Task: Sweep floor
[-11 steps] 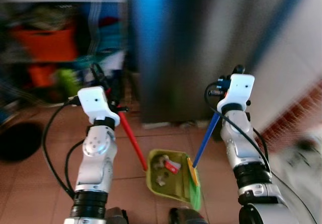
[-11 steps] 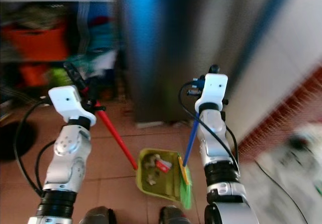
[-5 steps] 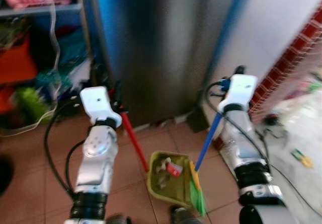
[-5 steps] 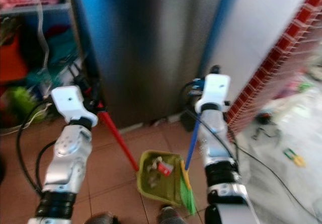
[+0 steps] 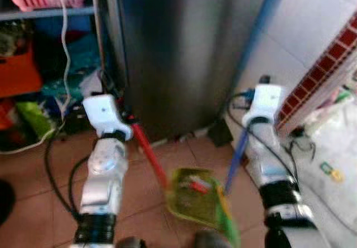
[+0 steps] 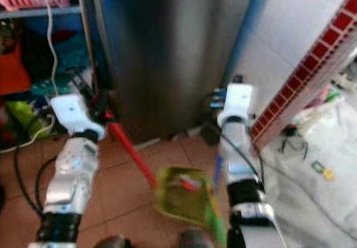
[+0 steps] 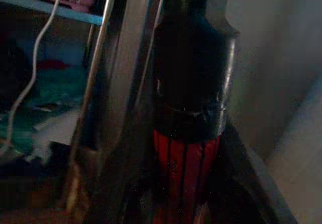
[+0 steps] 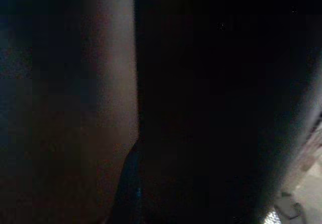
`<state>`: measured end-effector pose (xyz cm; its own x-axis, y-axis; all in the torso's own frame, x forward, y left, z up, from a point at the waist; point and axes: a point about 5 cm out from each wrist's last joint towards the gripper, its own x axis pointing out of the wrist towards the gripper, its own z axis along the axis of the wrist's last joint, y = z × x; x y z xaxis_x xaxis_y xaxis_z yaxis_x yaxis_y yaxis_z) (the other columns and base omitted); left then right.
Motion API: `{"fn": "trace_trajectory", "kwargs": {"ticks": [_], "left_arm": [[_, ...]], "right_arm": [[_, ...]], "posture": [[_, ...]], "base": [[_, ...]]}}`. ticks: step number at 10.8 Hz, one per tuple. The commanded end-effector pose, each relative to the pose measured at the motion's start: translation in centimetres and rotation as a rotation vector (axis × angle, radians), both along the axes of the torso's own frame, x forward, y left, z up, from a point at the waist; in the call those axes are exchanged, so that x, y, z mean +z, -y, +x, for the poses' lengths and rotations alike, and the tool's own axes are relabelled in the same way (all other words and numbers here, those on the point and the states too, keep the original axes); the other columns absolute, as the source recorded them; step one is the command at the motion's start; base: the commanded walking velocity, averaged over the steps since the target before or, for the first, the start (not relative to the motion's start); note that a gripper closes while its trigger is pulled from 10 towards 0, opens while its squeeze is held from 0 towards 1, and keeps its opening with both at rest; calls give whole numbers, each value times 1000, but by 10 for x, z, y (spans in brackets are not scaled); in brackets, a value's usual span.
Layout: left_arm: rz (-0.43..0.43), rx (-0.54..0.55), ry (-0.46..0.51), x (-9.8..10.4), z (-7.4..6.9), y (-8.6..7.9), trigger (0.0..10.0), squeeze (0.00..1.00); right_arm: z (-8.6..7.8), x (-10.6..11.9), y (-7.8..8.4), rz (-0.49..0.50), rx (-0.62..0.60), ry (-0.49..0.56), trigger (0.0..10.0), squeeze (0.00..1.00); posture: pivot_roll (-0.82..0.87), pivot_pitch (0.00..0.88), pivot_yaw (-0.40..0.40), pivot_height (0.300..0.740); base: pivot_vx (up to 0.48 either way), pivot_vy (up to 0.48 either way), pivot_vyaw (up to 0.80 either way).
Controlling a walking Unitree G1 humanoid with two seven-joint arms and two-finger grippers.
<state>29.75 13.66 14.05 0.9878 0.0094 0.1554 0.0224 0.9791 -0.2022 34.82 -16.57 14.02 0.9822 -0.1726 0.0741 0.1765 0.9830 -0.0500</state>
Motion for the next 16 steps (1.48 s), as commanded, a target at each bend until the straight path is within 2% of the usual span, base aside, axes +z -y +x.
{"fn": "trace_trajectory", "kwargs": {"ticks": [1, 7, 13, 15, 16], "left_arm": [[-17, -38, 56, 14, 1, 11, 10000, 0], [-14, -33, 41, 12, 3, 8, 10000, 0], [-12, -38, 25, 9, 6, 7, 10000, 0], [2, -6, -42, -4, 4, 3, 10000, 0], [-16, -18, -52, -5, 4, 3, 10000, 0]], "right_arm": [[-2, 0, 16, -9, -56, -6, 10000, 0], [-1, -1, 16, -14, -78, -16, 10000, 0], [-4, -5, 25, -46, -139, -51, 10000, 0], [-10, -12, 28, -29, -146, -53, 10000, 0], [-12, -11, 29, -30, -147, -39, 10000, 0]], "posture": [[-45, 24, -48, 740], [-44, 18, -41, 740], [-47, 12, -38, 740], [-45, 0, -24, 740], [-45, 0, -16, 740]], "base": [[0, 356, -800], [0, 391, -747], [0, 377, -800], [0, 0, -800], [0, 0, 0]]}}
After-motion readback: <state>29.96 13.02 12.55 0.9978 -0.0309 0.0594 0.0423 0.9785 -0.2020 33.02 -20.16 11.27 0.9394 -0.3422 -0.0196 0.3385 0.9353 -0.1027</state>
